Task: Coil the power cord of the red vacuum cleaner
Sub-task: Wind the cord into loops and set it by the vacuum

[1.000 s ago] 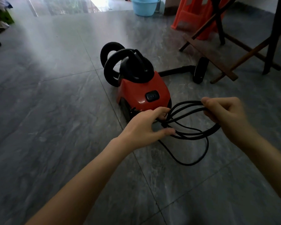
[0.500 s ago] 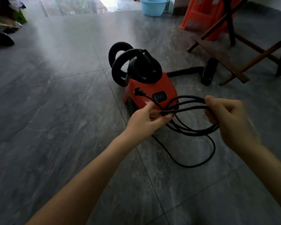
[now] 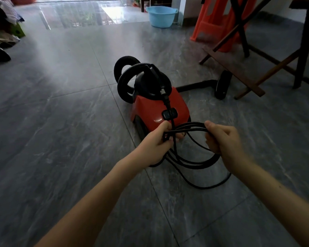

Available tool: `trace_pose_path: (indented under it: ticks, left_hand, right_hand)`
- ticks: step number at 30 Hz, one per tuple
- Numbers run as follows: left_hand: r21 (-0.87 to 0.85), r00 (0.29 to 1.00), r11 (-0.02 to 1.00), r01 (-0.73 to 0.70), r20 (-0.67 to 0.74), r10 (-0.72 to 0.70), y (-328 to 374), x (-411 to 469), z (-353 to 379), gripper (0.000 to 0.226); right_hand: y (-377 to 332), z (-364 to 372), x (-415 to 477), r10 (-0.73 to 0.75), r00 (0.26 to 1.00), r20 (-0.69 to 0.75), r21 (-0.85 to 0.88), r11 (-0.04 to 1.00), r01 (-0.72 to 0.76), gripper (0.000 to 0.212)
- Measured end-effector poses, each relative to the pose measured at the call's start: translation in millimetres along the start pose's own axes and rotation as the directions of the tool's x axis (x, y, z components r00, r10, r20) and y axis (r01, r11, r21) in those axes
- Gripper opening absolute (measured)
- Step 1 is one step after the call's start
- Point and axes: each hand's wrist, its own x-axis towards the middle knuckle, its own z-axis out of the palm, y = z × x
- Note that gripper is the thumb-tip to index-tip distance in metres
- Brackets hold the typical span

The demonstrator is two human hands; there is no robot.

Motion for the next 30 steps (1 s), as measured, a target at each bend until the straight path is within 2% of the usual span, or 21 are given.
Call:
trace_pose_path:
  ticks: [3,7,11,14,17,19,22,25,30]
  left_hand:
    - [-0.287,1.0,0.958,0.006,-0.009,-0.009,9.5,-3.2,0.3,0.018]
    - [-0.478,1.0,0.878,-0.003,-0.022,-0.008,13.4,-7.8,-2.1,0.025]
    - [-0.583,1.0,0.813,-0.005,0.003,0.008,13.8,-9.3,-4.8,0.038]
    - [-0.527,1.0,0.849,-0.02,-0.024,0.009,16.5,-10.4,-4.1,0.032]
    - [-0.315,0.999,0.948,-0.044,-0.026,0.038,21.5,-12.4,-5.0,0.029]
    - [-0.211,0.997,0.975,-0.075,0.009,0.079,20.7,-13.7,-7.4,0.029]
    - [-0.171,0.991,0.981,-0.088,0.082,0.103,19.0,-17.8,-11.5,0.032]
    - [-0.162,0.991,0.984,-0.076,0.096,0.092,15.7,-20.7,-14.1,0.026]
    - [-0.076,0.997,0.995,-0.065,0.028,0.067,6.0,-18.1,-19.9,0.015]
  right_hand:
    - [-1.7,0.9,0.2,0.018,1.0,-0.014,0.061,0.998,-0.017,0.056]
    - [-3.0,0.3,1.0,0.044,0.999,-0.005,0.103,0.994,-0.043,0.054]
    - [-3.4,-1.8,0.0,0.082,0.996,0.029,0.157,0.984,-0.085,0.051]
    - [-1.2,-3.6,0.7,0.068,0.996,0.064,0.136,0.988,-0.076,0.045]
    - [3.0,-5.6,1.7,0.065,0.993,0.099,0.088,0.993,-0.074,0.046]
    - [6.5,-8.7,1.2,0.029,0.992,0.126,0.046,0.998,-0.035,0.048]
    - [6.1,-14.6,-0.3,-0.047,0.977,0.208,-0.027,0.998,0.053,0.051]
    - [1.9,-20.3,0.7,-0.083,0.946,0.312,-0.102,0.988,0.12,0.061]
    - [-0.3,-19.8,1.8,-0.051,0.912,0.407,-0.231,0.96,0.157,0.042]
